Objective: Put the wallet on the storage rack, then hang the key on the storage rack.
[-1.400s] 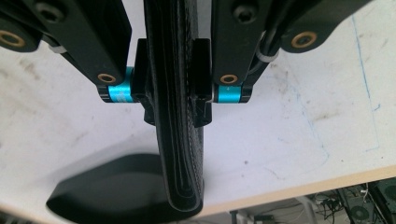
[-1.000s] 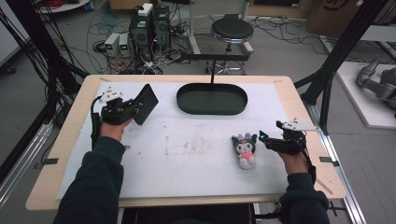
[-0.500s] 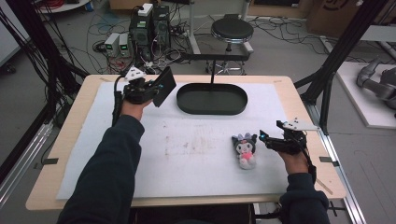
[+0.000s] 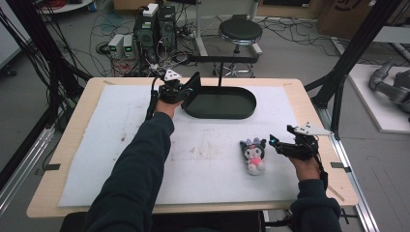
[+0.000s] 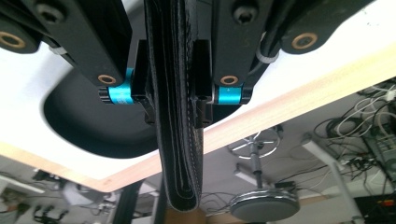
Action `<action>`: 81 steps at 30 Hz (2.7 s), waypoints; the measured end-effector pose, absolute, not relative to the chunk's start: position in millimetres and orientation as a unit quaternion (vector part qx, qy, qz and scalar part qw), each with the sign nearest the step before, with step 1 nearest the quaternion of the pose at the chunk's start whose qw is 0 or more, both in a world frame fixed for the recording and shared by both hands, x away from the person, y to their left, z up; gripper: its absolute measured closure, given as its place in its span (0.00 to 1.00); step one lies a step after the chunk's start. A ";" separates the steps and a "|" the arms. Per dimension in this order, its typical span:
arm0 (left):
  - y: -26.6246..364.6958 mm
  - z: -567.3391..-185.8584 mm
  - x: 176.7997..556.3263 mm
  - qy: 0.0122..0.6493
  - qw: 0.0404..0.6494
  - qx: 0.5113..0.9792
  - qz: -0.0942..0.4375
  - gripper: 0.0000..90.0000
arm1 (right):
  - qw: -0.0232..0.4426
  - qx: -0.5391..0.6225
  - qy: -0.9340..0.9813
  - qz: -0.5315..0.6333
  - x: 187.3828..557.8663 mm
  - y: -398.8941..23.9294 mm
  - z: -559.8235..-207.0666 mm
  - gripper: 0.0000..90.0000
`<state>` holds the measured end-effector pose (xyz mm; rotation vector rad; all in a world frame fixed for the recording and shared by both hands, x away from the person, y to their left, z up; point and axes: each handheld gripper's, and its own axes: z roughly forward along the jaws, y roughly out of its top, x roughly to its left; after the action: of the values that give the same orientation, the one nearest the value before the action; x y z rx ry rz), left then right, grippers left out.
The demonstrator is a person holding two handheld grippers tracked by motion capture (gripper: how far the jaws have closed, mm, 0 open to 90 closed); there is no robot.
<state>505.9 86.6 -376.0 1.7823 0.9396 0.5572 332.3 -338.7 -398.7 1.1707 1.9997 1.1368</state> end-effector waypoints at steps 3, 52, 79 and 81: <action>84.2 -382.9 516.3 0.398 0.489 0.740 0.236 0.85 | 0.276 0.435 0.745 0.424 332.5 -338.8 -398.8 0.22; 63.5 -394.0 516.7 0.429 0.518 0.721 0.165 0.41 | 0.266 0.430 0.750 0.425 335.4 -337.2 -401.4 0.22; 155.3 -373.4 429.7 0.404 0.542 0.704 0.217 0.22 | 0.255 0.427 0.754 0.428 340.7 -318.8 -398.4 0.22; 160.6 -377.2 422.6 0.407 0.538 0.705 0.219 0.22 | 0.249 0.423 0.759 0.427 339.3 -315.4 -397.6 0.22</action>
<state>422.6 160.6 -377.2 1.6775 0.9672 0.5201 339.3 -315.4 -397.6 1.1533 2.0684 1.1621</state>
